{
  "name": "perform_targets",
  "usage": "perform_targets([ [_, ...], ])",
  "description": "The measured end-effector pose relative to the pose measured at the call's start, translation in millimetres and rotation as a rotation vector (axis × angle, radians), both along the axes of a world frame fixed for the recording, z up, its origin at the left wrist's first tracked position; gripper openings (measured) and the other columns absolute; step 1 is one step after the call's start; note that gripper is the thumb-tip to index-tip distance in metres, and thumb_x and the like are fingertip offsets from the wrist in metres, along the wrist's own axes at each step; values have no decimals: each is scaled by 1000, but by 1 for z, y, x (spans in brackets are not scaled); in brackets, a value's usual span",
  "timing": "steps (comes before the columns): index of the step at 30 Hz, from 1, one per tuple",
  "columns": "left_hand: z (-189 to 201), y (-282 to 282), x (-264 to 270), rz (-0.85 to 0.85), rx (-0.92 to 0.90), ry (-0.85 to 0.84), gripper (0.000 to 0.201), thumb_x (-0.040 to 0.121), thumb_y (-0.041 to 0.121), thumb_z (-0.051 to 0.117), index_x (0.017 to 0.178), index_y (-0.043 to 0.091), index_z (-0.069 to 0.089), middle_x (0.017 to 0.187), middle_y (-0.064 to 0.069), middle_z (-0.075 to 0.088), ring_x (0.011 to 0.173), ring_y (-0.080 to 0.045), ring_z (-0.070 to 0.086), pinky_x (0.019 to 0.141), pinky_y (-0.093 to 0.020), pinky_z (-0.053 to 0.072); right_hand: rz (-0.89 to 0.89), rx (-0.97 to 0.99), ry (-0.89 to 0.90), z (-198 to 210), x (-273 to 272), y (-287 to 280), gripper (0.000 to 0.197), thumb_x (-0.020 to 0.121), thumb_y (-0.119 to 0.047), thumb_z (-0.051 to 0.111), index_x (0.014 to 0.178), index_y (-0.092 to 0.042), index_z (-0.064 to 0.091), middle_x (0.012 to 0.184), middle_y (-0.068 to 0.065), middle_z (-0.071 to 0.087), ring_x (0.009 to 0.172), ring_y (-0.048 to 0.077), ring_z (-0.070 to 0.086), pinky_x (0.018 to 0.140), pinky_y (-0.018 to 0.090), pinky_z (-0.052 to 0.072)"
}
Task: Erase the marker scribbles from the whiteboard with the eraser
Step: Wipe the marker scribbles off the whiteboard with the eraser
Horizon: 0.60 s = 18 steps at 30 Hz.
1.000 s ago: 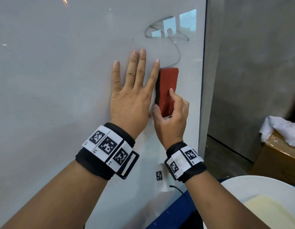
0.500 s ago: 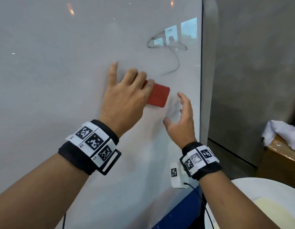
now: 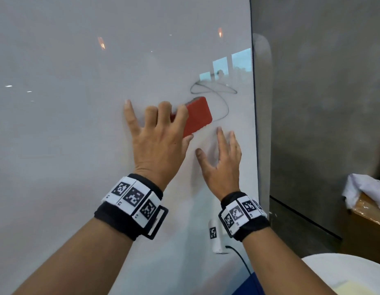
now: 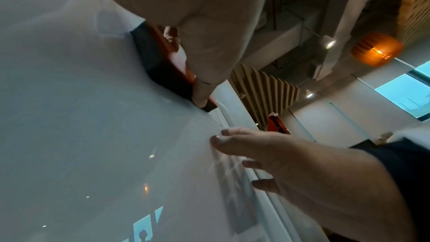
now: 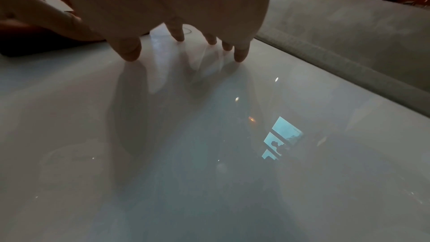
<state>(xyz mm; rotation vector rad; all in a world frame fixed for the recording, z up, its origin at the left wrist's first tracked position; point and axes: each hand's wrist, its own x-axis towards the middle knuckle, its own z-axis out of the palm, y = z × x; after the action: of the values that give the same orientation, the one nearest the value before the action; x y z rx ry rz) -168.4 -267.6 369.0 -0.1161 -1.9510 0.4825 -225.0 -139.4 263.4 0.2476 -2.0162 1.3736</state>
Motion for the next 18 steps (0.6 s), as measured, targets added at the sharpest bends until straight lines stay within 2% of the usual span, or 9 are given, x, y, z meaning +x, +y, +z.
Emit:
perform_targets([
  [2, -2, 5, -1, -6, -4, -34, 63, 76, 46, 74, 130, 21, 53, 114, -8, 50, 103, -31, 39, 111, -72, 16, -7, 3, 7, 1, 1, 0, 79, 90, -61, 57, 155, -40, 19, 166, 2, 5, 151, 18, 2, 117, 34, 6],
  [4, -7, 6, -2, -35, -157, -88, 61, 77, 40, 75, 132, 23, 55, 117, -7, 52, 103, -32, 45, 110, -74, 17, -14, -2, 13, 1, 2, 1, 78, 90, -57, 60, 155, -39, 20, 165, 2, 8, 150, 18, 4, 118, 36, 10],
  [6, -6, 2, -2, -57, -259, -109, 59, 79, 40, 74, 133, 25, 56, 118, -6, 53, 103, -31, 49, 108, -74, 17, -11, -14, 0, 2, 2, 2, 78, 90, -54, 61, 155, -40, 21, 165, 1, 9, 150, 18, 5, 118, 41, 17],
  [8, 3, 2, -3, -46, -209, -68, 61, 79, 44, 73, 134, 27, 55, 118, -6, 52, 105, -31, 48, 108, -75, 17, -13, -7, -6, 2, 3, 4, 77, 90, -54, 61, 155, -41, 22, 165, 0, 9, 149, 19, 6, 120, 44, 18],
  [12, 24, 6, -3, -4, 5, 10, 67, 77, 46, 73, 138, 28, 50, 116, -8, 48, 106, -33, 42, 109, -74, 16, -5, 6, -16, 1, 1, 8, 75, 90, -57, 60, 154, -42, 22, 165, -2, 8, 150, 21, 6, 120, 46, 17],
  [18, 15, 0, -4, -37, -217, -87, 63, 79, 49, 70, 136, 29, 53, 117, -6, 51, 106, -31, 48, 106, -78, 15, -21, 6, 12, 1, 1, 7, 79, 88, -54, 64, 154, -40, 24, 165, 2, 9, 150, 20, 6, 120, 44, 15],
])
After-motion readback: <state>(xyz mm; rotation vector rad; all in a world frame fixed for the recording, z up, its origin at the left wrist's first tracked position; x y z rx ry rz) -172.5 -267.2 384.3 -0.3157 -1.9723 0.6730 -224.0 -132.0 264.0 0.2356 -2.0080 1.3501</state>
